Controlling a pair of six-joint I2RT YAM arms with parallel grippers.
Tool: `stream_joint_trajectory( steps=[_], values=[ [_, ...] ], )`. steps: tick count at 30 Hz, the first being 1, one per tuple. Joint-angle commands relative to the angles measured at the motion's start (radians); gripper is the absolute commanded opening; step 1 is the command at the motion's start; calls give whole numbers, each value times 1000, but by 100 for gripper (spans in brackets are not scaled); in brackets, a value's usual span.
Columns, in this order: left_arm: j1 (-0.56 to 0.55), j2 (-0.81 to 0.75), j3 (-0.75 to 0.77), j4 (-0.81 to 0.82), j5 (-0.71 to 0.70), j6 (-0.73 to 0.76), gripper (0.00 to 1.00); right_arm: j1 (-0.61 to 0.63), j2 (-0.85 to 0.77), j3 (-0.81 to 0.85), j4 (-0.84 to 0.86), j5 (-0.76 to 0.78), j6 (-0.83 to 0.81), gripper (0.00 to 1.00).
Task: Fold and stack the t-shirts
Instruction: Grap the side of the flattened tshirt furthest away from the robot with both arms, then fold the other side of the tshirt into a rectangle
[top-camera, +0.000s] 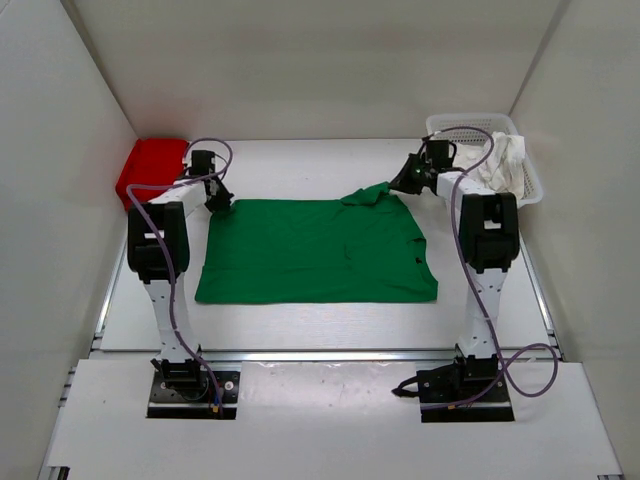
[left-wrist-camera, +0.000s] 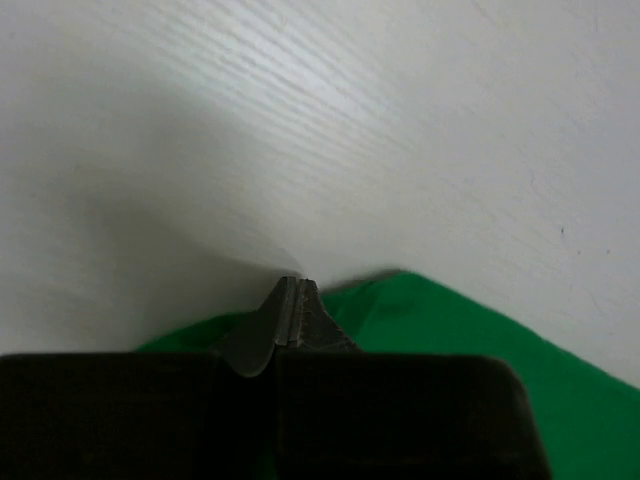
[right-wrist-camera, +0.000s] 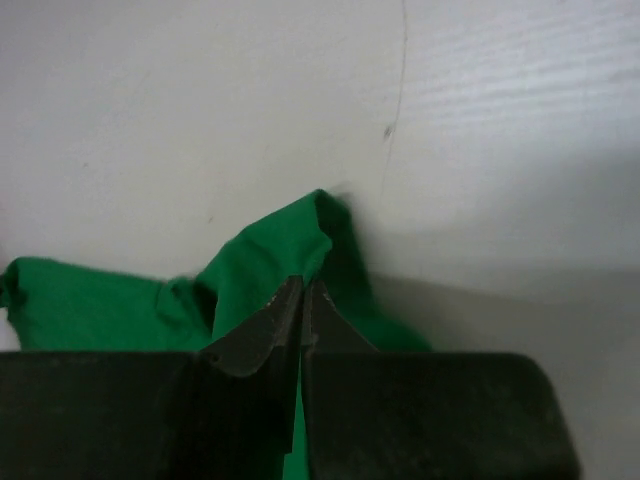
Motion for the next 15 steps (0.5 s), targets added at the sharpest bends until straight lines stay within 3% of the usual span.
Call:
stream_joint_trajectory(
  steps=[1, 15],
  values=[
    [5, -155, -58, 47, 30, -17, 0, 18, -224, -116, 65, 20, 46, 0],
    [55, -444, -343, 136, 88, -34, 0, 58, -891, -785, 143, 54, 110, 0]
  ],
)
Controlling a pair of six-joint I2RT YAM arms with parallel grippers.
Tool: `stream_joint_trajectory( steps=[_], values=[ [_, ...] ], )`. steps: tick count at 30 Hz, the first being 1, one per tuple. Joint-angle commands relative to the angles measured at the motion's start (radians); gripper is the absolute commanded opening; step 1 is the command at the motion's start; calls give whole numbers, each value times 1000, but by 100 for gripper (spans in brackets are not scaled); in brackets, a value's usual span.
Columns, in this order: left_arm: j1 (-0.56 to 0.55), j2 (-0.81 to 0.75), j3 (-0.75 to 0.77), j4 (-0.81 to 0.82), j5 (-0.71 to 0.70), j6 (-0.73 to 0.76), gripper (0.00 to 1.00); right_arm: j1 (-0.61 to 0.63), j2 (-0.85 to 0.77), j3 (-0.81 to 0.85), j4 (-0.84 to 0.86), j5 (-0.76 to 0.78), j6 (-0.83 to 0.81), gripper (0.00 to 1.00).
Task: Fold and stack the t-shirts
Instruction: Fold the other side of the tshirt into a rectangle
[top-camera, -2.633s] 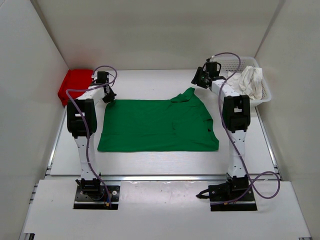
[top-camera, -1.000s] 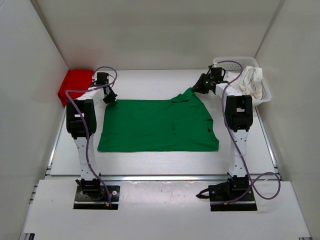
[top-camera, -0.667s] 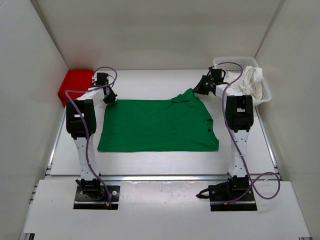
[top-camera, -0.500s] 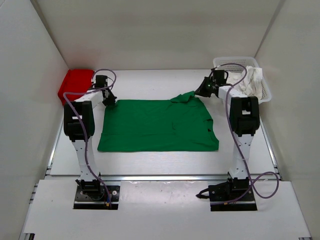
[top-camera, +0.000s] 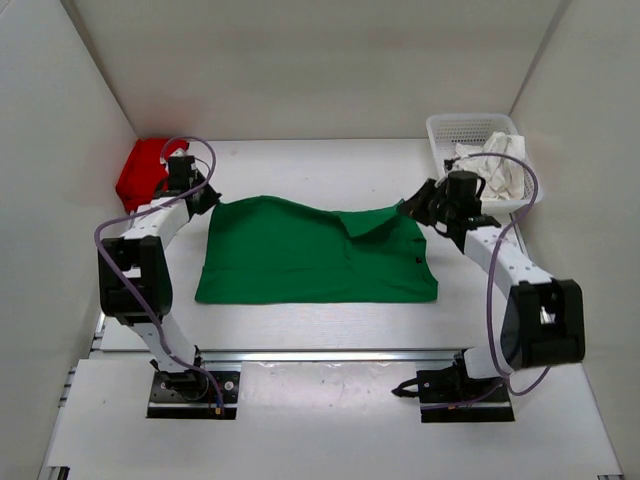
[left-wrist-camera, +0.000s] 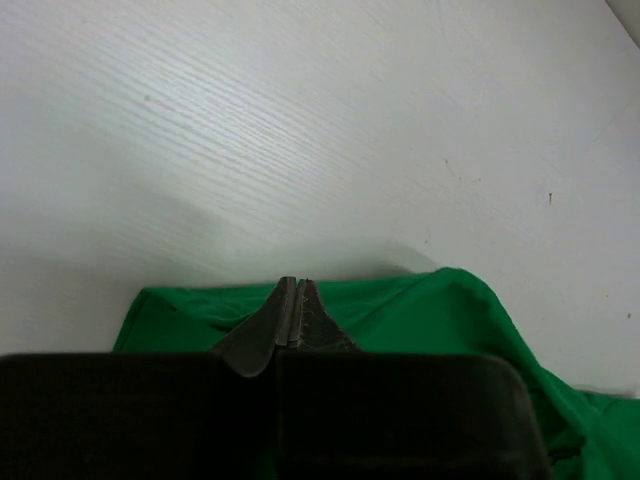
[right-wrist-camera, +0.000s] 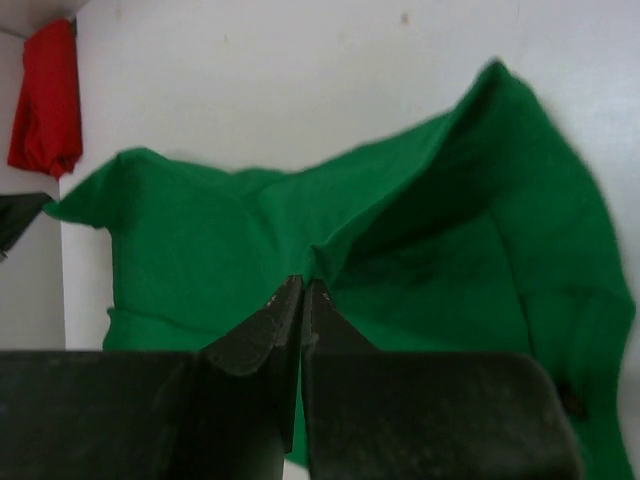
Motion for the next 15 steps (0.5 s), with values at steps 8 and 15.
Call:
stream_joint_trajectory(
  steps=[8, 15],
  values=[
    [24, -127, -64, 23, 54, -4, 0, 85, -389, -253, -133, 64, -7, 1],
    [58, -162, -156, 49, 20, 10, 0, 70, -553, -336, -246, 71, -4, 0]
  ],
)
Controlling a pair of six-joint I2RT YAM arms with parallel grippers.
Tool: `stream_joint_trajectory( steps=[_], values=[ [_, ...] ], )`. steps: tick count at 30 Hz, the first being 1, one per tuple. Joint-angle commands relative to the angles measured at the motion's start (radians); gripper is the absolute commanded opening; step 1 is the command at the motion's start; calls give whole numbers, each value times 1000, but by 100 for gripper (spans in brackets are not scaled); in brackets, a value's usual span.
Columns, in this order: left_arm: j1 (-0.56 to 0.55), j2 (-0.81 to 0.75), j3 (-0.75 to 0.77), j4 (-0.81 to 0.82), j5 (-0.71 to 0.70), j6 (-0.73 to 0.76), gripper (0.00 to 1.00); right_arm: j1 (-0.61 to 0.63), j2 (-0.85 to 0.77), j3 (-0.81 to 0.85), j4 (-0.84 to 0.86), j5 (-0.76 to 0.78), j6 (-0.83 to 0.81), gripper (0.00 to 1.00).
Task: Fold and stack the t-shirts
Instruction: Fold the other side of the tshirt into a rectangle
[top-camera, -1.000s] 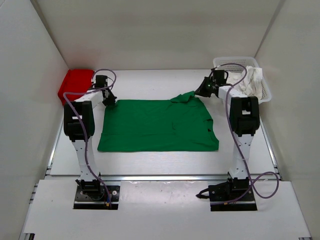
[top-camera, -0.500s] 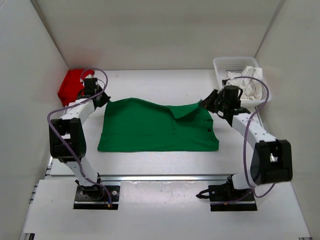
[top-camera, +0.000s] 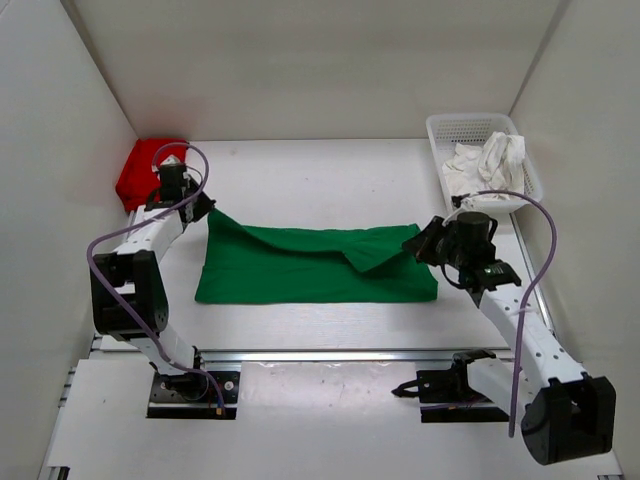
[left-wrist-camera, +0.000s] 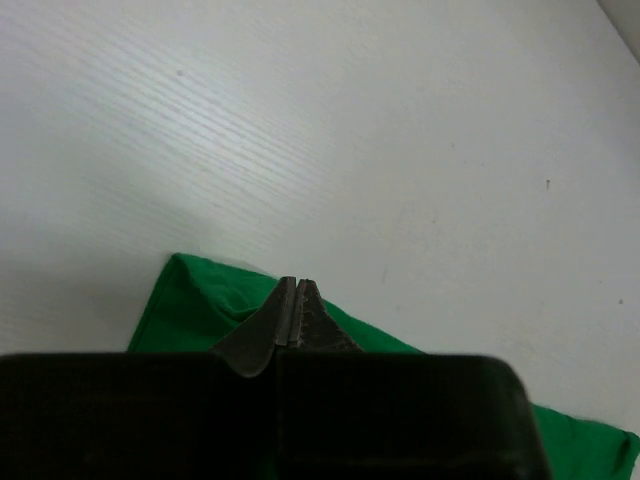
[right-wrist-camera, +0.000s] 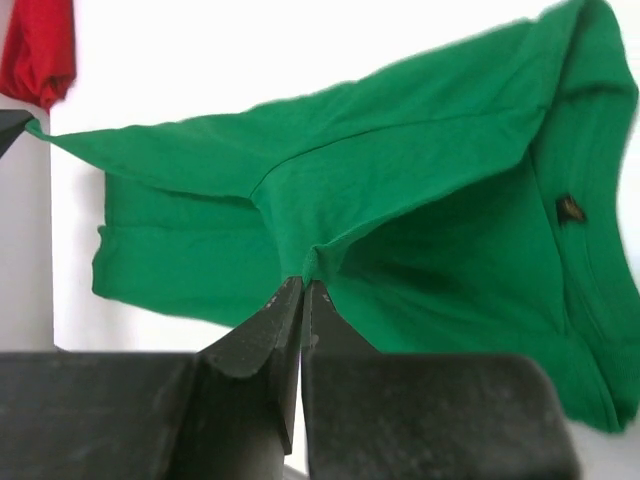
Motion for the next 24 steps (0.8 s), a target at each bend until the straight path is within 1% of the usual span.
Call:
stream_joint_trajectory(
  steps=[1, 4, 6, 9, 13, 15, 16, 18, 19, 21, 22, 23, 24],
  values=[
    [22, -36, -42, 7, -18, 20, 0, -11, -78, -48, -65, 21, -5, 0],
    [28, -23, -62, -10, -22, 23, 0, -55, -118, -132, -82, -19, 0, 0],
    [54, -19, -80, -21, -12, 13, 0, -74, -131, -190, -90, -46, 0, 1],
    [94, -23, -118, -35, 8, -9, 0, -74, -130, -238, -93, -48, 21, 0],
    [127, -37, -181, -41, 43, -46, 14, -113, -127, -257, -91, -45, 5, 0],
    [163, -42, -224, -18, 86, -110, 18, -127, -130, -266, -99, -56, -8, 0],
    [196, -43, -246, 8, 128, -148, 22, -130, -128, -275, -103, -53, -9, 0],
    [236, -57, -270, 43, 187, -194, 27, -130, -122, -283, -113, -59, -18, 6],
    [241, -72, -280, 57, 195, -207, 27, -126, -127, -281, -114, -56, -26, 9],
    [218, -111, -292, 68, 155, -216, 27, -118, -122, -281, -129, -34, -29, 15],
    [198, -149, -303, 88, 141, -219, 27, -121, -127, -274, -134, -18, -41, 19],
    [162, -184, -312, 124, 137, -210, 28, -106, -127, -246, -140, 27, -63, 22],
    [113, -209, -304, 129, 112, -193, 26, -65, -124, -209, -160, 85, -78, 23]
  ],
)
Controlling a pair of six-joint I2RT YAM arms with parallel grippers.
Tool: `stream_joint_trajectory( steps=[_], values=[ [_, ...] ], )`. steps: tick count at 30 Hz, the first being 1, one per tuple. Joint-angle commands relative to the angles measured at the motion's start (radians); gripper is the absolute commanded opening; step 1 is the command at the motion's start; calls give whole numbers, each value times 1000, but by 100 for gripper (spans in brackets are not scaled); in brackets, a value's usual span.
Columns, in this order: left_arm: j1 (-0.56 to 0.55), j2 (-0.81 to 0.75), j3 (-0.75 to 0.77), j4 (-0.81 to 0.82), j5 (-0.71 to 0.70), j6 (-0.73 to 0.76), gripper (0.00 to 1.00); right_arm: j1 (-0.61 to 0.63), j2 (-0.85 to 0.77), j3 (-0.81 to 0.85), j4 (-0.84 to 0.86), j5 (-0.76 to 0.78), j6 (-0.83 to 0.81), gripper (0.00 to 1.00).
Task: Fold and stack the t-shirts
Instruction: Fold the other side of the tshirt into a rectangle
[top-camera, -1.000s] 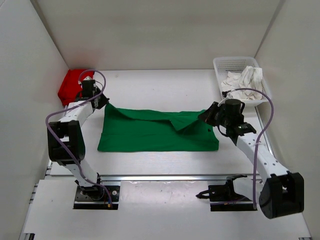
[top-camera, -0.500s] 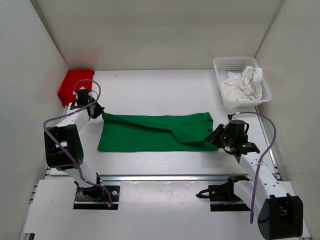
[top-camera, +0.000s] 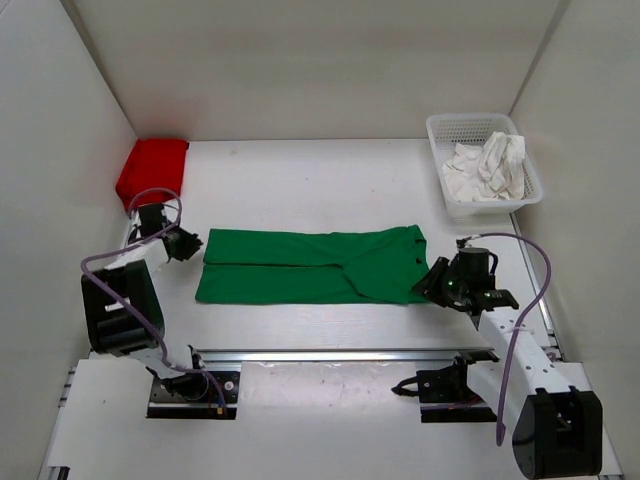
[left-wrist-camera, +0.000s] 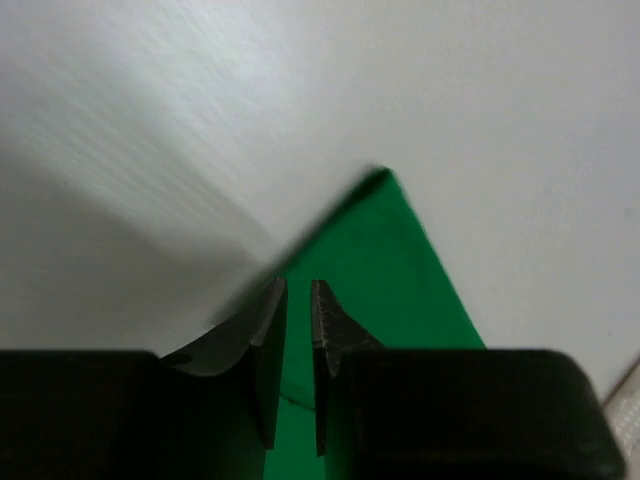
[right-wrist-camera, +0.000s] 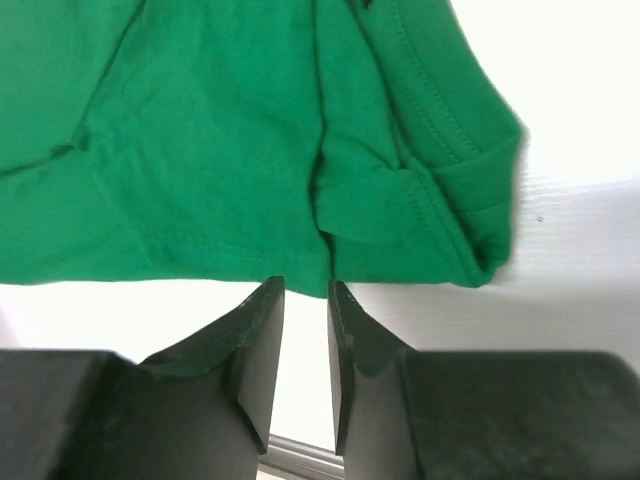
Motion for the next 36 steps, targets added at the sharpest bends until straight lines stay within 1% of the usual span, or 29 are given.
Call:
stream_joint_trajectory(
  steps=[1, 2, 3, 4, 5, 6, 7, 9, 10, 11, 13, 15, 17, 20, 23, 25, 27, 28, 29, 31, 33, 34, 36],
  values=[
    [-120, -147, 14, 97, -27, 1, 26, 83, -3, 82, -33, 137, -58, 23],
    [-191, -162, 19, 82, -44, 31, 26, 144, 4, 124, -41, 209, -72, 20],
    [-287, -181, 23, 59, -78, 44, 26, 201, 1, 135, -24, 237, -93, 14],
    [-367, -193, 11, 76, -101, 58, 25, 263, 23, 161, 15, 223, -107, 10],
    [-413, -196, -7, 85, -113, 71, 25, 293, 62, 187, 30, 213, -121, 6],
    [-496, -202, -21, 97, -130, 81, 24, 352, 87, 200, 57, 208, -139, 1],
    [-562, -201, -43, 110, -136, 75, 24, 389, 140, 226, 79, 200, -144, 0],
    [-631, -199, -96, 136, -110, 67, 23, 500, 289, 291, 80, 222, -169, 0],
    [-657, -196, -103, 149, -92, 67, 22, 558, 314, 309, 88, 229, -179, 0],
    [-667, -201, -113, 142, -84, 72, 21, 581, 373, 341, 86, 237, -193, 1],
    [-682, -219, -133, 150, -69, 73, 21, 640, 449, 368, 120, 251, -210, 16],
    [-687, -254, -179, 159, -73, 75, 22, 647, 532, 402, 152, 257, -216, 25],
    [-682, -294, -205, 163, -72, 79, 22, 654, 578, 436, 145, 330, -229, 30],
    [-697, -330, -241, 168, -76, 87, 22, 658, 641, 483, 107, 403, -258, 32],
    [-698, -331, -270, 201, -64, 82, 22, 652, 688, 506, 93, 417, -296, 33],
    [-699, -319, -290, 222, -52, 76, 22, 651, 728, 525, 74, 386, -302, 32],
    [-687, -302, -285, 237, -35, 67, 22, 637, 750, 531, 74, 383, -301, 26],
    [-694, -293, -285, 235, -29, 65, 22, 634, 753, 542, 71, 377, -296, 11],
    [-687, -287, -281, 240, -18, 65, 22, 618, 748, 540, 64, 362, -290, 2],
    [-698, -281, -270, 246, -6, 62, 22, 576, 721, 545, 83, 277, -282, 0],
    [-708, -271, -245, 228, -8, 64, 21, 491, 686, 543, 102, 66, -261, 0],
    [-711, -275, -221, 222, -1, 65, 22, 477, 663, 530, 103, 17, -259, 0],
    [-711, -262, -187, 194, 21, 70, 22, 401, 636, 533, 87, -132, -246, 0]
  ],
)
